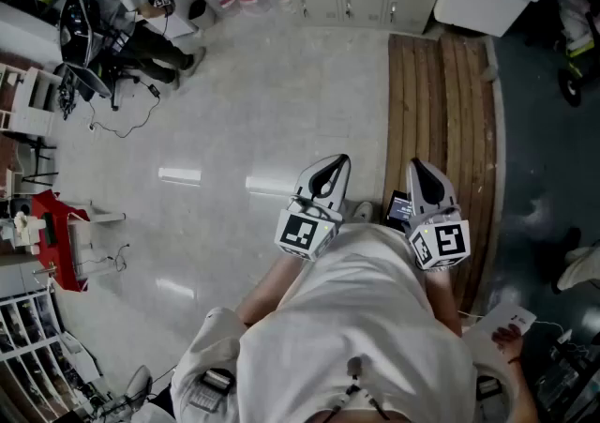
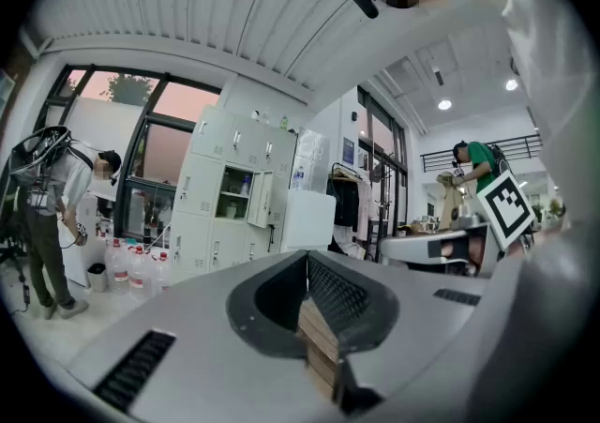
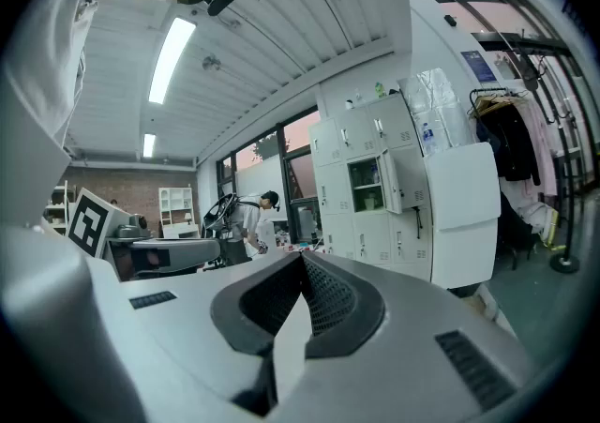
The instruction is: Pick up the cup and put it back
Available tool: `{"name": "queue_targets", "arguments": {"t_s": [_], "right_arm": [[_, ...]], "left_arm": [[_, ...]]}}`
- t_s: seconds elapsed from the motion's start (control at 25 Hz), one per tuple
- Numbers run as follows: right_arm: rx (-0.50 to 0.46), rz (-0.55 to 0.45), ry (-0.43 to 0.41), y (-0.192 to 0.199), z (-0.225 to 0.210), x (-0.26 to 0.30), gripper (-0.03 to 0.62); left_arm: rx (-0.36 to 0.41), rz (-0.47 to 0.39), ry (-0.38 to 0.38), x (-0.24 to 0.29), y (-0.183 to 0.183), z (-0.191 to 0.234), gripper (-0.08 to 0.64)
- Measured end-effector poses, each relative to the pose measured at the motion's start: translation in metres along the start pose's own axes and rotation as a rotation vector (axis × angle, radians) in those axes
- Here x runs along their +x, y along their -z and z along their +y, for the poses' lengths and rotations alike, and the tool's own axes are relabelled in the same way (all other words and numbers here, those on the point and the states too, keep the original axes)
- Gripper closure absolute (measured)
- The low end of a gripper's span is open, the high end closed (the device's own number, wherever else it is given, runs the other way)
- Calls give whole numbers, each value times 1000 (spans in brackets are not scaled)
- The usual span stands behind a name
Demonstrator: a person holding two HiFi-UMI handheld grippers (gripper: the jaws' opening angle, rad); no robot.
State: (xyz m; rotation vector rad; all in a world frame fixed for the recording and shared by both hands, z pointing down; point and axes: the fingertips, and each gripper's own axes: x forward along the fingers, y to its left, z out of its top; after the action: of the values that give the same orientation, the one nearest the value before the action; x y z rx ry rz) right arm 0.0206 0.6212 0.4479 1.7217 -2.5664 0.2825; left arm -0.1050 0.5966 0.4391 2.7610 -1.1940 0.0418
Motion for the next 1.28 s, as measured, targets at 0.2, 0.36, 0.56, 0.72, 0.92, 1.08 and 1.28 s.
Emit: {"name": "queue_targets", "arguments": {"t_s": [0.2,0.36,0.56,0.72,0.92,1.08,1.28], "right_arm": [[25,-5,13,2,-4,-9,568],[20,-7,-8,2,1,-10,568],[14,-16,-13,4,-4,-17,568],[29,-21,9,3,-14,-22,568],[21,-13,14,1,-21,-21,568],[27,-12,14,2,-25,-15,568],[44,-32,11,2,-37,3,568]], "left_arm": [[6,-2,9,-1,1,-10,551],[12,4,0,-4,1,-12,552],[24,-6,8,2,2,-19,551],[25,-3,25,9,1,-25,551],[31,7,31,16,-4,-24,551],[21,2,33,25,1,-21,551],[4,2,45,46,5,-11,551]]}}
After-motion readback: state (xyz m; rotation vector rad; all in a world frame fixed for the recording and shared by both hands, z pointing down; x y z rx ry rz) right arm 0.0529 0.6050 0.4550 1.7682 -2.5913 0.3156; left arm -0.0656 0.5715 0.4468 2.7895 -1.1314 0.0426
